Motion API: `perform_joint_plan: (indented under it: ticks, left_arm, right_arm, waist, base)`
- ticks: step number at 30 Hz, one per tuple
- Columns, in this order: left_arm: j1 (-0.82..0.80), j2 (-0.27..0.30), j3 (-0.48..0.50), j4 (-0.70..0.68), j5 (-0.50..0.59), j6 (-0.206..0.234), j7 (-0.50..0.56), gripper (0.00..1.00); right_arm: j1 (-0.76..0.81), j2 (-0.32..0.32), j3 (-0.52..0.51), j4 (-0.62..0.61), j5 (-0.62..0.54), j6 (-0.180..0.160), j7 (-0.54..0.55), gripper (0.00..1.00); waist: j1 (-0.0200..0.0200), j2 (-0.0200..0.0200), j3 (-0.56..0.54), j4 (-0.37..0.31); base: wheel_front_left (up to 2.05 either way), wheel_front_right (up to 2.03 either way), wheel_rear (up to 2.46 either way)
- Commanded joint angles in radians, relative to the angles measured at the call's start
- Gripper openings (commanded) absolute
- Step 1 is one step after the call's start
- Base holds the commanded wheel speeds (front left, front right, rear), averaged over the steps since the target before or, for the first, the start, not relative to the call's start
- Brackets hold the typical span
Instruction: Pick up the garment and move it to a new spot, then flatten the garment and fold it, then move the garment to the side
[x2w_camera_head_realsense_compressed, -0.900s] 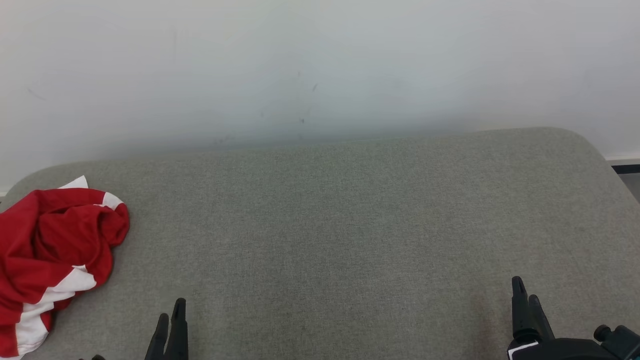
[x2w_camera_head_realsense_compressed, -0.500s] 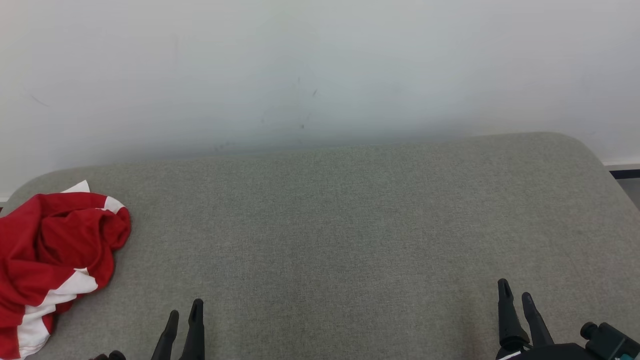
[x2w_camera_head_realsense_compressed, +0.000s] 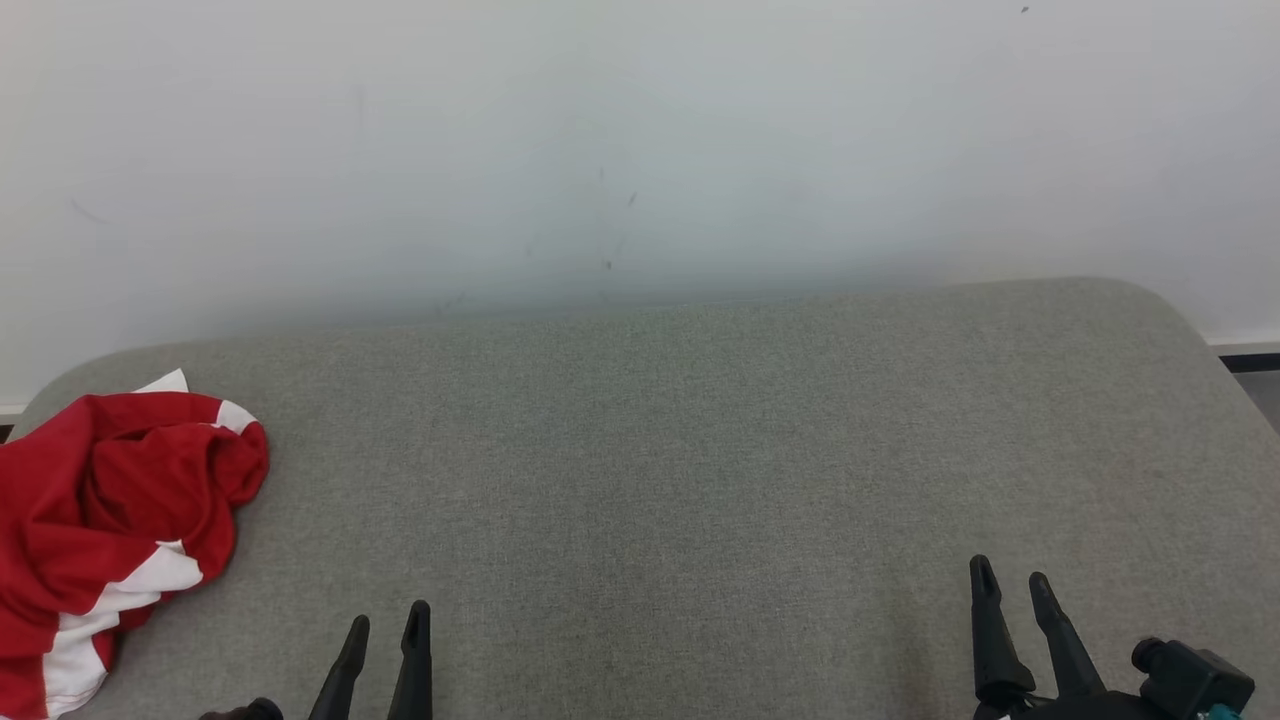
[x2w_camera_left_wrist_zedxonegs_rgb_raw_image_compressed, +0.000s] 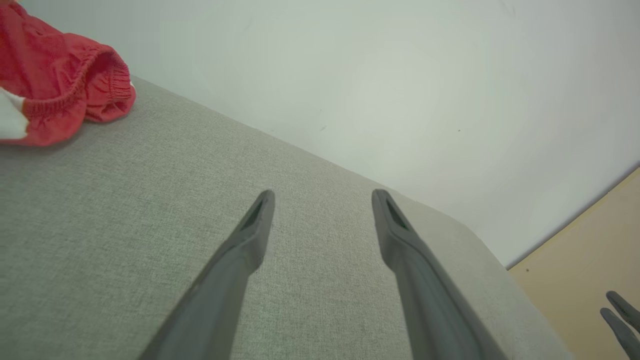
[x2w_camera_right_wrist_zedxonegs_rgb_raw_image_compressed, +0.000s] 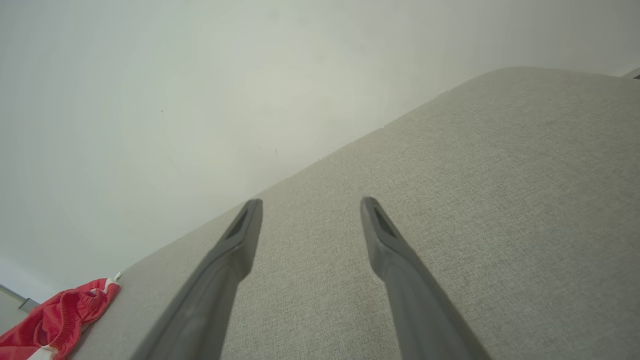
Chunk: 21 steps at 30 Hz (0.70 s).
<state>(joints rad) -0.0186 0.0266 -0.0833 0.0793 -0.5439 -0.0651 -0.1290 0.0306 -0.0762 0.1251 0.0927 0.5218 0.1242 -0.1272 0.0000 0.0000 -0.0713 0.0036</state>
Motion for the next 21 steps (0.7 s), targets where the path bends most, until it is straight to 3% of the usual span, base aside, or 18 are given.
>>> perform_joint_plan:
  ticks: [1,21]
  left_arm:
    - [0.011,0.008,-0.008,-0.018,0.042,0.005,-0.013,1.0]
    - [0.026,0.017,-0.049,-0.053,0.214,0.023,-0.067,1.0]
  right_arm:
    - [0.001,-0.012,0.014,-0.016,-0.038,0.006,-0.015,1.0]
    - [0.021,-0.019,0.048,-0.057,-0.207,0.007,-0.069,1.0]
  waist:
    - [0.0,0.0,-0.002,0.001]
    - [0.0,0.0,-0.024,0.003]
  base:
    - [0.0,0.0,0.0]
    - [0.0,0.0,0.0]
